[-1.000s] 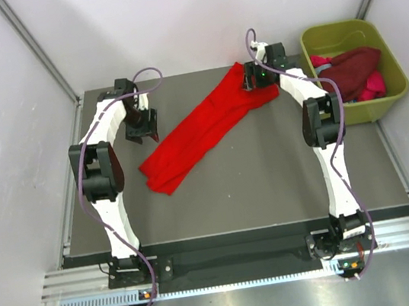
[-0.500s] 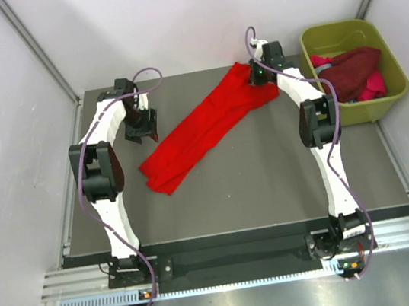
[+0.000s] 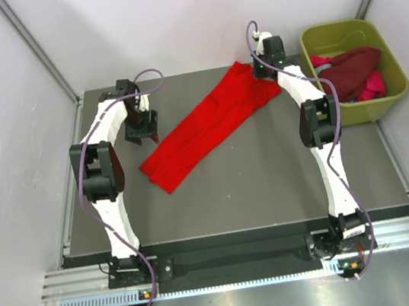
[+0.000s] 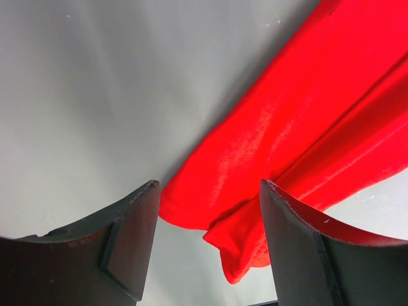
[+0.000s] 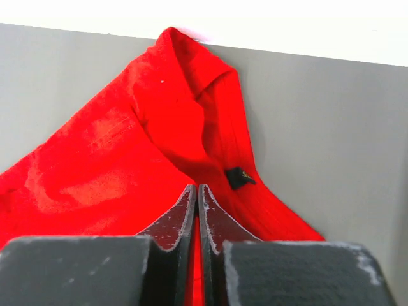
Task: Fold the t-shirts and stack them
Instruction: Fold the tshirt
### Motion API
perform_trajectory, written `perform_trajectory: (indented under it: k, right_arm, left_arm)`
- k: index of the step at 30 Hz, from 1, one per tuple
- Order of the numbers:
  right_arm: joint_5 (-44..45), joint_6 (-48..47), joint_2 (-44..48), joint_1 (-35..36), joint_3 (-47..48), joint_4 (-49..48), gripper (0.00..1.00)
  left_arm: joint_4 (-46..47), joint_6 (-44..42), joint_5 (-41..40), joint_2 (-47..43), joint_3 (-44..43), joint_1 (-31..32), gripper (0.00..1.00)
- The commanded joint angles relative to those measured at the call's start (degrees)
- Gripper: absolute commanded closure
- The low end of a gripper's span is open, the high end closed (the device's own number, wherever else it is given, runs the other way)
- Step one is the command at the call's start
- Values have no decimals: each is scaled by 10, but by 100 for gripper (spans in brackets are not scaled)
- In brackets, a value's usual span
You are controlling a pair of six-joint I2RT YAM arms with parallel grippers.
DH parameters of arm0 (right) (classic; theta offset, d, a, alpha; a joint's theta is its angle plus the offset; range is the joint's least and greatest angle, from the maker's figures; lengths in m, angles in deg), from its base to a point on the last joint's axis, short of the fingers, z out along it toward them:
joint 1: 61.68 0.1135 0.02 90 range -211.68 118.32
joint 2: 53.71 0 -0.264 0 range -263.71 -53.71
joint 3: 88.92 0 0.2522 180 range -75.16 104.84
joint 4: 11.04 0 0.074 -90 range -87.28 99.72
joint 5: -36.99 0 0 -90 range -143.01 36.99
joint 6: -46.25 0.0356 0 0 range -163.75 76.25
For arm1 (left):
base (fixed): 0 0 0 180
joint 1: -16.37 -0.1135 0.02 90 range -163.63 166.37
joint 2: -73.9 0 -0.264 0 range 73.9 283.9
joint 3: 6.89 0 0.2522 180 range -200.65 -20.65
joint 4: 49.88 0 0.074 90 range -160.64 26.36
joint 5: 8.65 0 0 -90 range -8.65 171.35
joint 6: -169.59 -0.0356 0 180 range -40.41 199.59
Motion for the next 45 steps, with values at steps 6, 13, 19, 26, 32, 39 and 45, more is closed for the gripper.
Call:
perform_trajectory:
  k: [6,13,19,26,32,39,45]
  right_arm:
    - [41,-19,17,-2,4,-14,38]
    - [32,-6,144,-2,-105,13,22]
    - [-81,53,194,-2,-186,30,24]
    - [-107,80,150,12,-205,31,25]
    - [-99,99,114,17,-190,28,26]
    - [-102,133,103,12,-198,33,26]
    - [-110,143,103,12,-209,31,26]
  left_arm:
    - [4,-1,-22,-16,-1,4,30]
    - [-12,-21,-28,-25,8,-12,27]
    - [-64,-31,-10,6,0,-15,29]
    - [-71,-32,10,20,-19,-16,33]
    - [-66,-33,-15,13,6,-16,33]
    - [-65,-35,-37,41,5,-18,31]
    - [-68,-36,-38,83,-20,-18,32]
